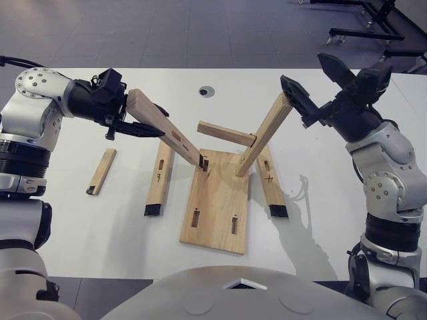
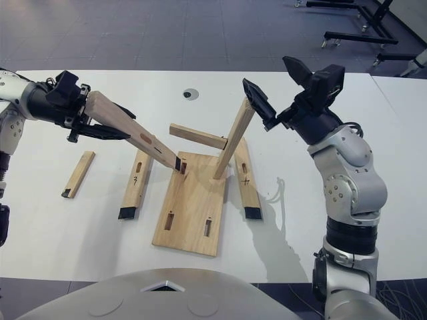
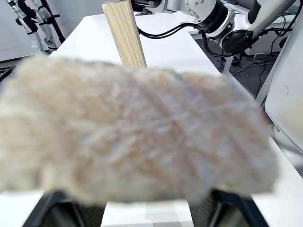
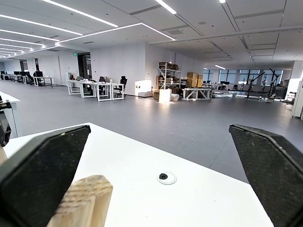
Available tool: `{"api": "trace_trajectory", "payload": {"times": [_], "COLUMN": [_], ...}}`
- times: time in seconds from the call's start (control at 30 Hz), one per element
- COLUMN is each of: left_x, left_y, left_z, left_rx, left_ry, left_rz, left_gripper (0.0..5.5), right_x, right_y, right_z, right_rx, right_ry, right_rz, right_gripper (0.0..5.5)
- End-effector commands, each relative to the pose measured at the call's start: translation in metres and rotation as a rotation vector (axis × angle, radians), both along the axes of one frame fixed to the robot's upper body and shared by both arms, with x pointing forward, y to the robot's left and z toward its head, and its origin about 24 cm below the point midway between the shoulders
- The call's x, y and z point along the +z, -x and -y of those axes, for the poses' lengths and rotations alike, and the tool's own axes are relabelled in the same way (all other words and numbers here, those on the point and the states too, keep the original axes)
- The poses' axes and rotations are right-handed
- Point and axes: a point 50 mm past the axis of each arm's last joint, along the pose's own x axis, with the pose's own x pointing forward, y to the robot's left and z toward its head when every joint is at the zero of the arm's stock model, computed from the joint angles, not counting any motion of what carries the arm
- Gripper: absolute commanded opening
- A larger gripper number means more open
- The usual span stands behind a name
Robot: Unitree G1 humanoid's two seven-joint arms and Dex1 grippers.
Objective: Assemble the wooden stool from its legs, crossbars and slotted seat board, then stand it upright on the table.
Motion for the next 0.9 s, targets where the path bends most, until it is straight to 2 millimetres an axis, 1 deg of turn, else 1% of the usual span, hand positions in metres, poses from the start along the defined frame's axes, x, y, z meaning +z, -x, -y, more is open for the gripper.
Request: {"api": "trace_trajectory", "payload": {"times": [0.03,0.23,0.5,0.73,0.9], "left_x": [0.001,-0.006,-0.011,-0.016,-0.019], "left_y": [-0.001,-0.002,-0.002,-0.007,-0.014], "left_z": [0.005,0.013,0.011,0.025,0.032], "left_rx": [-0.019,-0.037,-0.028,-0.032,-0.02], "left_ry": [-0.006,-0.026,-0.062,-0.111,-0.13], "left_rz": [0.018,0.006,-0.012,-0.028,-0.093], "left_gripper": [2.04,2.04,2.04,2.04,2.04], "right_x": [-0.022,-0.025,-0.022,-0.022,-0.023], "right_y": [0.001,0.0,0.001,0.001,0.001], "right_z": [-0.001,-0.002,-0.005,-0.006,-0.008], "right_rx": [0.004,-0.007,0.0,0.002,0.01], "right_ry": [0.054,0.06,0.07,0.057,0.055], "right_rz": [-0.118,-0.135,-0.124,-0.123,-0.126], "right_gripper": [5.4,5.4,5.4,5.4,5.4]}}
